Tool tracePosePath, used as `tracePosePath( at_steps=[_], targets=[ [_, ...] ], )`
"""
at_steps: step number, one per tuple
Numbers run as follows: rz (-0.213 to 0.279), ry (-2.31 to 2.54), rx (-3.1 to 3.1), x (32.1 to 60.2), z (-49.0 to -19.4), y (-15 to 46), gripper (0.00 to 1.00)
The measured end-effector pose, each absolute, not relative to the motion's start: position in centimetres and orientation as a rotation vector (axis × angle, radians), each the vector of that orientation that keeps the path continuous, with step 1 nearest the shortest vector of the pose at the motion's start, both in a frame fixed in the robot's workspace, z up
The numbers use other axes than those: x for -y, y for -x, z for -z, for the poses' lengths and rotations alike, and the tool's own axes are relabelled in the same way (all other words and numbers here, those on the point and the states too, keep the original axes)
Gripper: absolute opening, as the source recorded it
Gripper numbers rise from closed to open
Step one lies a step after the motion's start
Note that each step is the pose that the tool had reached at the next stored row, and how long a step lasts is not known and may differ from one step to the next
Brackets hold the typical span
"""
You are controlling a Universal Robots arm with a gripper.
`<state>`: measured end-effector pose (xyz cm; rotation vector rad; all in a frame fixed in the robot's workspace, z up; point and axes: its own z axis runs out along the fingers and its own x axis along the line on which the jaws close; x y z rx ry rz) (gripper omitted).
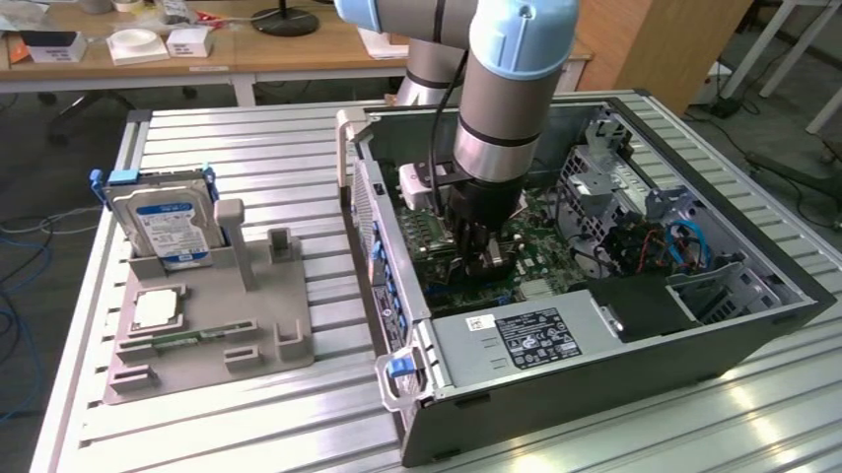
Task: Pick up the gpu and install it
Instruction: 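Insert the gpu into the slot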
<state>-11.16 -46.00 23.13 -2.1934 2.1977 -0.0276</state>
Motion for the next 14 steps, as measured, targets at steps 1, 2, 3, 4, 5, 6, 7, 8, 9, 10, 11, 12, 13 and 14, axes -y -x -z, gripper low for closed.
tracePosePath(
  at_steps=[1, 2, 3, 4, 5, 6, 7, 8, 9, 10, 11, 12, 13, 14],
  targets=[
    [0.028, 2.193, -2.198, 46.0, -23.13, 11.16, 0.26],
    [0.028, 2.193, -2.198, 46.0, -23.13, 11.16, 0.26],
    [0.028, 2.193, -2.198, 46.0, -23.13, 11.16, 0.26],
    [0.028, 2.193, -2.198, 46.0, -23.13, 11.15, 0.26],
    [0.028, 2.193, -2.198, 46.0, -23.13, 11.15, 0.26],
    [0.028, 2.193, -2.198, 46.0, -23.13, 11.15, 0.26],
    [0.028, 2.193, -2.198, 46.0, -23.13, 11.16, 0.26],
    [0.028, 2.193, -2.197, 46.0, -23.13, 11.15, 0.26],
    [0.027, 2.193, -2.197, 46.0, -23.14, 11.16, 0.26],
    [0.026, 2.192, -2.196, 45.98, -23.09, 11.15, 0.27],
    [0.027, 2.192, -2.197, 45.99, -23.2, 11.16, 0.27],
    [0.027, 2.193, -2.197, 45.99, -23.33, 11.16, 0.33],
    [0.027, 2.193, -2.198, 45.99, -23.48, 11.16, 0.33],
    [0.027, 2.193, -2.197, 46.0, -23.64, 11.16, 0.33]
  ],
)
